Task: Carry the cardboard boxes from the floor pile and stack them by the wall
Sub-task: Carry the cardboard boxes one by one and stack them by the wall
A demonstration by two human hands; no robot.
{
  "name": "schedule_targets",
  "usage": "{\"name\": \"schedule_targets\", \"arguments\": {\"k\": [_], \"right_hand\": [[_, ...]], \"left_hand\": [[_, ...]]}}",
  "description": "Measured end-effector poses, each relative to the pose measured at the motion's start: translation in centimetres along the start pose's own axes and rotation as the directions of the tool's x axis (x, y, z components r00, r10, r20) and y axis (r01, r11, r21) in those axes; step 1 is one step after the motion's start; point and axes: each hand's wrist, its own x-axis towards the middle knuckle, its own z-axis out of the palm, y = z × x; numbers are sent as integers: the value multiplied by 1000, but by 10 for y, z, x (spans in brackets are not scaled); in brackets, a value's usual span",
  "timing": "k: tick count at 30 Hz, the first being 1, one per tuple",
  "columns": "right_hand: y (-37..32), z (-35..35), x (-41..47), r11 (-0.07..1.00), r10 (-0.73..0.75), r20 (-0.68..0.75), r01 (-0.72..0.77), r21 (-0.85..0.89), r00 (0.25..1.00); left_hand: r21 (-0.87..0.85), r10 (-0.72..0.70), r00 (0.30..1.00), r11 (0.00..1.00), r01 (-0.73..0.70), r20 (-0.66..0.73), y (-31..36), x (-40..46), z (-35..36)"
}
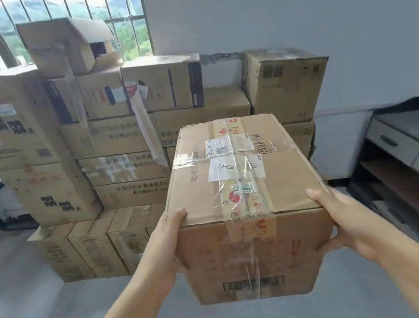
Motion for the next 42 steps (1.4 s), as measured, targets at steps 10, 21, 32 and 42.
{"name": "schedule_targets", "arguments": {"k": [10, 21, 32, 42], "right_hand": [[-181, -22, 190, 951, -298, -89, 304, 63, 950], [-342, -112, 359, 933, -335, -134, 348, 89, 933], [-337, -146, 393, 854, -455, -161, 480, 200, 876], [-368, -84, 451, 862, -497, -103, 504, 57, 862]], "left_hand": [[-84, 330, 933, 944, -320, 143, 191, 166, 88], [-15, 402, 783, 893, -450, 475, 333, 274, 195], [37, 433, 632, 806, -590, 643, 385, 323, 232], [-87, 480, 818, 874, -479, 319, 389, 408, 232]]}}
